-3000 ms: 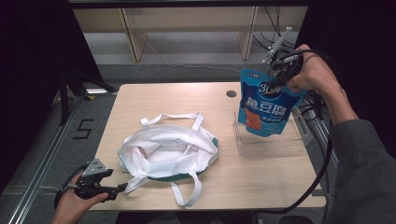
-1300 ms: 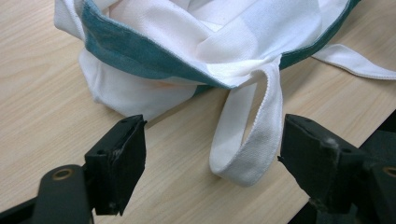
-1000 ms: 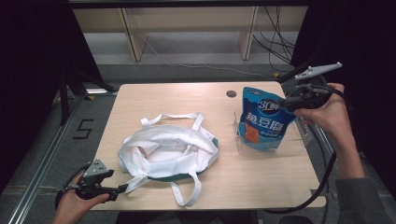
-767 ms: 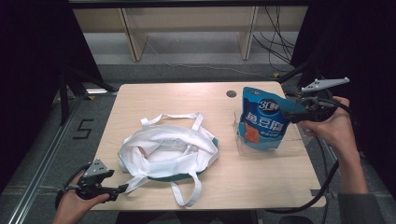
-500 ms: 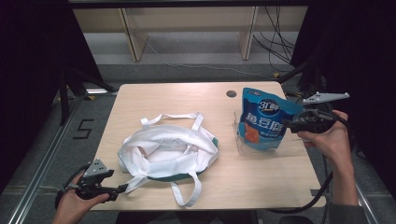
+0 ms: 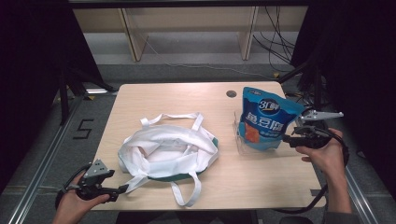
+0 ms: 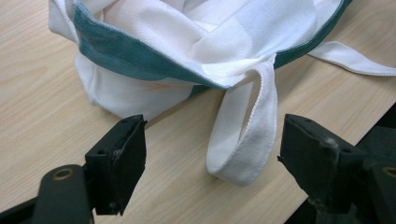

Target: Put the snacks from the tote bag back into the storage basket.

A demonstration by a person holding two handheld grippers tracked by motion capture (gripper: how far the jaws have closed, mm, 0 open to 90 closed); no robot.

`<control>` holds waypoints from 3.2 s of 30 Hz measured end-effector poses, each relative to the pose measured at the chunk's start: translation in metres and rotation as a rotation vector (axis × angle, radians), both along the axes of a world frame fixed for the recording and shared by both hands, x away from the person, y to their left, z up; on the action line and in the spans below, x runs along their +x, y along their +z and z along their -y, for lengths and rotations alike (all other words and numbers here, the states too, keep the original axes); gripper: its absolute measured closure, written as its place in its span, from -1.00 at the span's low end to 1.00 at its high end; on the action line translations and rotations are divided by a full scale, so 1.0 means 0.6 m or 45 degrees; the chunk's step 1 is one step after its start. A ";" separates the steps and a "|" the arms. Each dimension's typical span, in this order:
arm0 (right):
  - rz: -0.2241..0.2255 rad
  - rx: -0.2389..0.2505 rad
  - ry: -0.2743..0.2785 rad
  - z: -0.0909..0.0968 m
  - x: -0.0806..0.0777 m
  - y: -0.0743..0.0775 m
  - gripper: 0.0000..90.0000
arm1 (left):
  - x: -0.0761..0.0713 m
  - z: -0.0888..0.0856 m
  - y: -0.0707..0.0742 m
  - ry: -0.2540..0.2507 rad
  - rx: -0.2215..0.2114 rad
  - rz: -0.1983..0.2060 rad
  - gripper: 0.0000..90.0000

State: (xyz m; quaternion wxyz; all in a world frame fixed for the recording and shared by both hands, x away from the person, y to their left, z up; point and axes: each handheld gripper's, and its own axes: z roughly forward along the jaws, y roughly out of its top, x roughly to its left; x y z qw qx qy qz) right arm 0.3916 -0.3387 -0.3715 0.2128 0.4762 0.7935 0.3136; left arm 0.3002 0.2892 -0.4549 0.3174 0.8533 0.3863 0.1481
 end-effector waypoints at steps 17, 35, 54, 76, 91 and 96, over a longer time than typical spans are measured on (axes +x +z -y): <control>0.048 -0.033 0.032 -0.014 0.017 -0.030 1.00 | 0.001 0.004 -0.003 0.001 -0.011 -0.009 -0.51; 0.121 -0.091 0.000 0.014 0.061 -0.046 1.00 | 0.001 0.005 -0.004 -0.002 -0.008 -0.012 -0.51; 0.145 -0.040 -0.055 0.012 0.038 -0.046 0.74 | 0.000 0.003 -0.001 -0.005 0.004 -0.011 -0.51; 0.071 0.139 0.098 -0.090 -0.013 -0.020 0.04 | 0.000 0.001 0.003 -0.010 0.014 0.002 -0.51; 0.064 0.119 0.238 -0.147 -0.013 -0.039 -0.09 | 0.002 0.003 0.001 -0.012 0.016 -0.003 -0.51; 0.050 0.111 0.274 -0.165 -0.017 -0.047 -0.12 | 0.003 0.003 0.002 -0.015 0.016 -0.002 -0.51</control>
